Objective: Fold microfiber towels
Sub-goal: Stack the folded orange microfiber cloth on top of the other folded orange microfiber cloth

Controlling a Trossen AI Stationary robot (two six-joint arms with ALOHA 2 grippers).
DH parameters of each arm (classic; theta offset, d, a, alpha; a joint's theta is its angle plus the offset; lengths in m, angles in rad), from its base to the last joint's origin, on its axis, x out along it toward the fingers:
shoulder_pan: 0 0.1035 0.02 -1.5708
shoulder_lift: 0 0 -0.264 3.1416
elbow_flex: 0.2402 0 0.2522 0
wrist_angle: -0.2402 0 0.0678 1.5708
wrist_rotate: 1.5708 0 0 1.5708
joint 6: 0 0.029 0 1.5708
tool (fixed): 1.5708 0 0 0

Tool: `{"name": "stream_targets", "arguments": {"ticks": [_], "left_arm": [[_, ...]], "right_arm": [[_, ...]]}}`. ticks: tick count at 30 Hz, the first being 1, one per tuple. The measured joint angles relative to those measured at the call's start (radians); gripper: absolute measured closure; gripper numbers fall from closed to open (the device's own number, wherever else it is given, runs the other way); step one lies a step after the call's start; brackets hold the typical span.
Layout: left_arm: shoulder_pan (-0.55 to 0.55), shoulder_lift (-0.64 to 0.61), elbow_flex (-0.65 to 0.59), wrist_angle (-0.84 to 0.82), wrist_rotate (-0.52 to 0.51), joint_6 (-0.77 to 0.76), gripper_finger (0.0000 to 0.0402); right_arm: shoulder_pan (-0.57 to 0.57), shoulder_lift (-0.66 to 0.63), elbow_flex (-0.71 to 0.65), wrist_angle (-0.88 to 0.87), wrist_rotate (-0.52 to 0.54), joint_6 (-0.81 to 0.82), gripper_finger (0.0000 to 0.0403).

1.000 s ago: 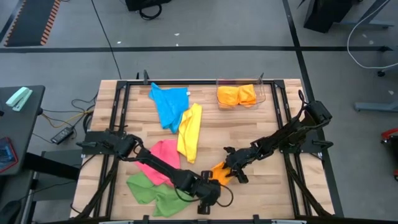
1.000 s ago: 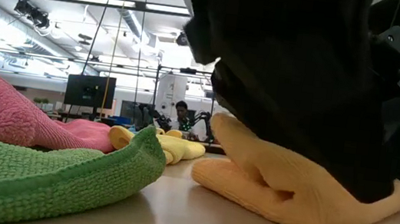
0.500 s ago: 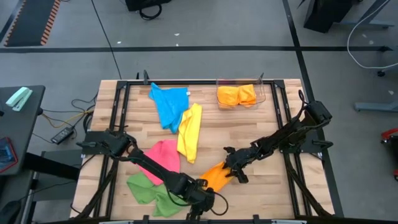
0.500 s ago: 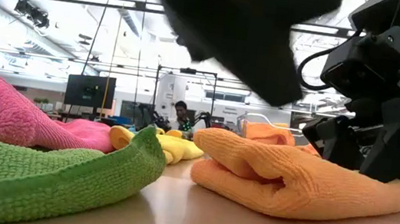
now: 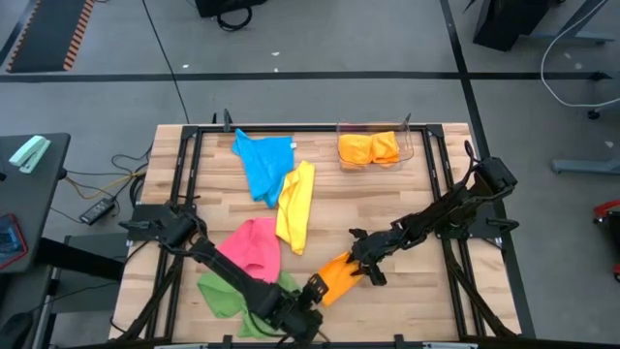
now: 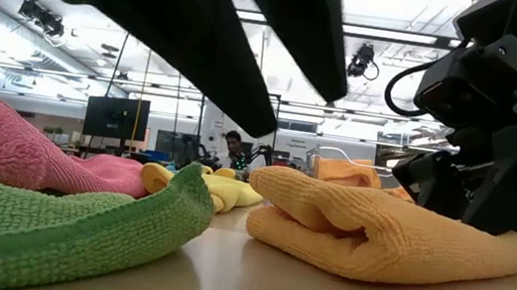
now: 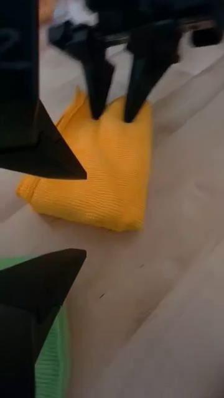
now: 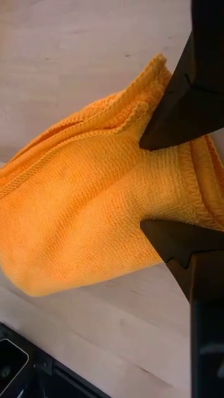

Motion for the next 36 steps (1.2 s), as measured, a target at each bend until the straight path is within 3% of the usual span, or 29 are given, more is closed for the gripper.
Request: {"name": "stream_targets", "arguments": {"ticks": [8,15,23,30,36], "left_arm": [[0.03,0.077,0.0,0.005,-0.096,0.06,0.0177],[0.032,0.106,0.001,-0.008,-0.1,0.162,0.0185],[0.059,0.109,0.002,-0.04,-0.094,0.108,0.0194],[0.081,0.115,0.003,-0.045,-0.049,0.086,0.0245],[0.082,0.117,0.002,-0.045,-0.021,0.017,0.0335]], "right_arm": [[0.0,0.002,-0.002,0.028,0.025,0.004,0.0194],[0.0,0.002,-0.001,0.031,0.027,0.025,0.0194],[0.0,0.002,-0.001,0.035,0.027,0.025,0.0194],[0.0,0.001,-0.001,0.037,0.027,0.025,0.0194],[0.0,-0.021,0.031,-0.003,0.028,0.019,0.0194]]}}
